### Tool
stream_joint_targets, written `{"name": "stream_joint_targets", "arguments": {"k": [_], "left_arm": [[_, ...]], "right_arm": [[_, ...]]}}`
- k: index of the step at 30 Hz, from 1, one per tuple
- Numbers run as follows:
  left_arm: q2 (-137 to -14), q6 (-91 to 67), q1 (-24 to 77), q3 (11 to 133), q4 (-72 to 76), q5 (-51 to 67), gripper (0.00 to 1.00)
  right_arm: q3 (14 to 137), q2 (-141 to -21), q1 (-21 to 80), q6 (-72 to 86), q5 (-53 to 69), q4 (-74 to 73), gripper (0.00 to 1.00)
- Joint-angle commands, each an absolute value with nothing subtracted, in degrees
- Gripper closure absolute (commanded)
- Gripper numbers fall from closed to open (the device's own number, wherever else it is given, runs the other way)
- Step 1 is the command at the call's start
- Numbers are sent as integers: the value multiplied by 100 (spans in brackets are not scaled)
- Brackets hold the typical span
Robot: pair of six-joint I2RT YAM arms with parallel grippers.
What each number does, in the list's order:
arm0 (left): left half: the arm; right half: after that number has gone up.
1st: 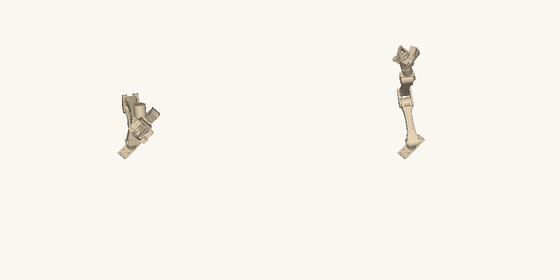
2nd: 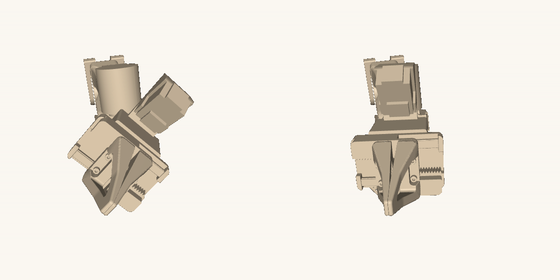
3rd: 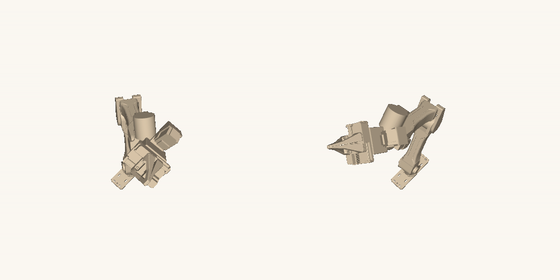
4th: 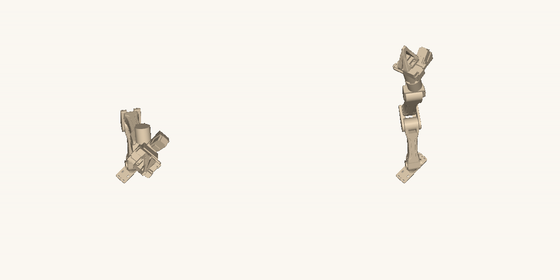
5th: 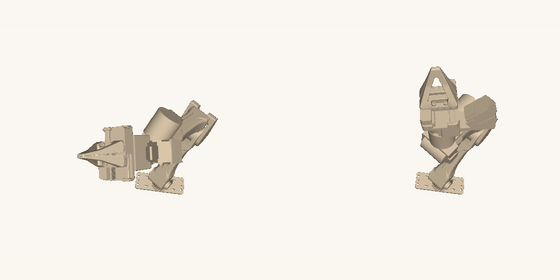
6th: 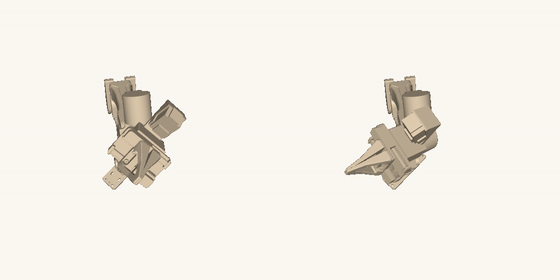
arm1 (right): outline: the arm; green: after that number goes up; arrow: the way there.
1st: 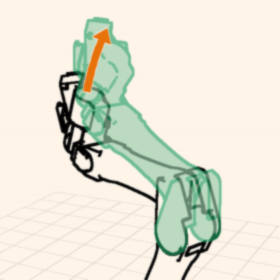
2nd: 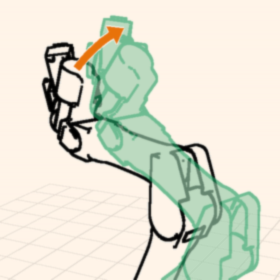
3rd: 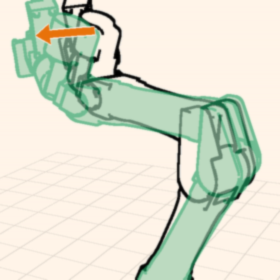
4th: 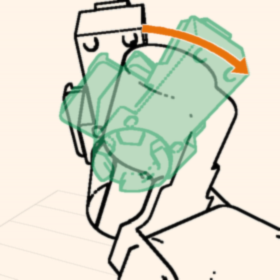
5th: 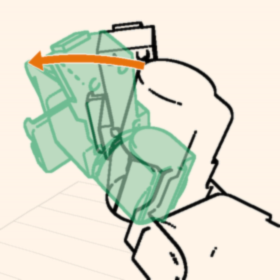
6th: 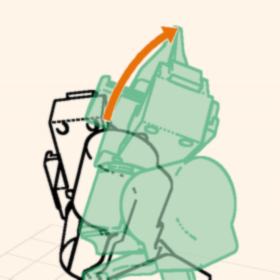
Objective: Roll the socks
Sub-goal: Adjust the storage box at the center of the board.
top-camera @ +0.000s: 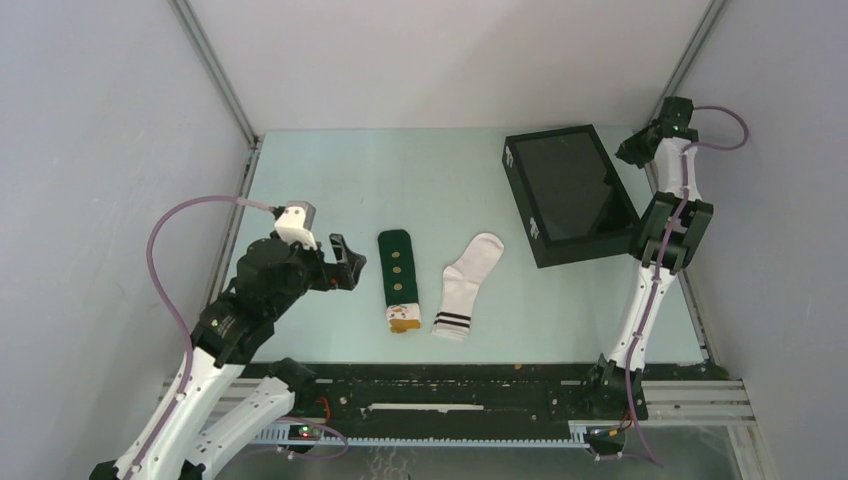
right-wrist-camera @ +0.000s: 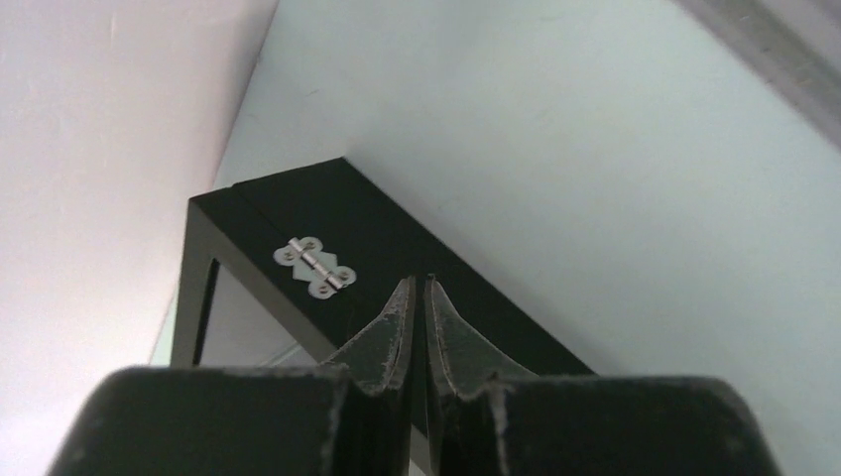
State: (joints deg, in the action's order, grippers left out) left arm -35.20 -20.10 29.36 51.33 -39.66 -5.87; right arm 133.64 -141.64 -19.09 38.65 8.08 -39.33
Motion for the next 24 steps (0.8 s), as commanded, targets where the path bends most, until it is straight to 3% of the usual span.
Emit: {"name": "stream_joint_targets", "arguments": {"k": [1,15,24], "left_arm": [[-3575,-2135,2962,5176,-3824,-644,0],[-3379,-2111,2962,5194,-3874,-688,0],[-3203,-2066,2962,5164,-3950,-760,0]], "right_arm": [[13701,-14306,-1852,4268,1452,-3606,89],[13821,-14596,-1384,4263,2073,-3446,98],[14002,-14720,-974,3980,2724,-3394,97]]}}
